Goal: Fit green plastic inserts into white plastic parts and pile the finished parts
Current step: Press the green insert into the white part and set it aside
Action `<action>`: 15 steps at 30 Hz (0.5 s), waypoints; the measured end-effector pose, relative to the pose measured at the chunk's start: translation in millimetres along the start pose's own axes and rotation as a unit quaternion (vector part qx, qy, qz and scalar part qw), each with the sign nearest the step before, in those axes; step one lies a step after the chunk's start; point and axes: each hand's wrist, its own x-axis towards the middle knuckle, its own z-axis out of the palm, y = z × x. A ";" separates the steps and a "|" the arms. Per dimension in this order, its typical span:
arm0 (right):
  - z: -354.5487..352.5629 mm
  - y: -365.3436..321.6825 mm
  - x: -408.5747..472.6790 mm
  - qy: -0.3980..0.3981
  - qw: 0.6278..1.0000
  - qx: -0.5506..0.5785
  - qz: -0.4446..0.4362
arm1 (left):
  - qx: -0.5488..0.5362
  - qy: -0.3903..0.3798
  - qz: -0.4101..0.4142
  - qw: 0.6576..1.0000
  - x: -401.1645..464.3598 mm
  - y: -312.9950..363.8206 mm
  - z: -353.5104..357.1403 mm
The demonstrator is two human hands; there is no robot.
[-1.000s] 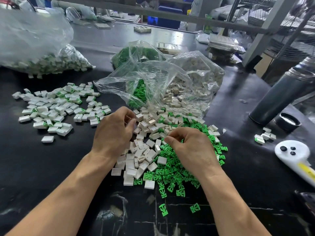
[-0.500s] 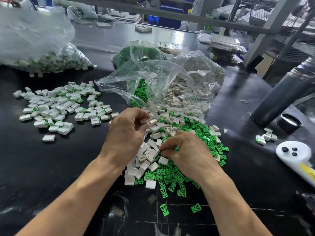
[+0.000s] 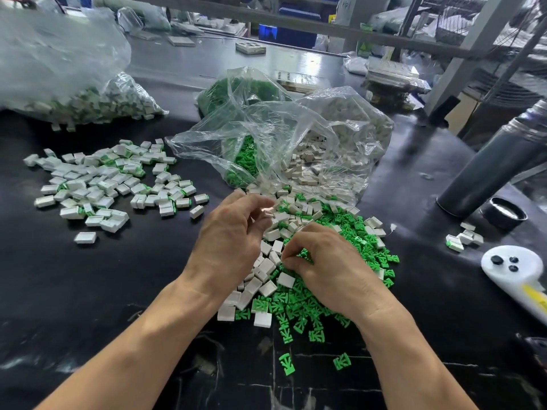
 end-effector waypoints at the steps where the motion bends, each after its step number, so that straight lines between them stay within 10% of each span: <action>1: -2.1 1.3 -1.1 -0.013 1.000 0.010 -0.002 | 0.004 0.003 0.000 1.000 0.3 0.0 -0.4; 15: 0.0 -1.6 -3.5 -0.016 0.999 -0.004 -0.028 | -0.023 -0.010 -0.026 0.999 -0.1 -1.9 0.0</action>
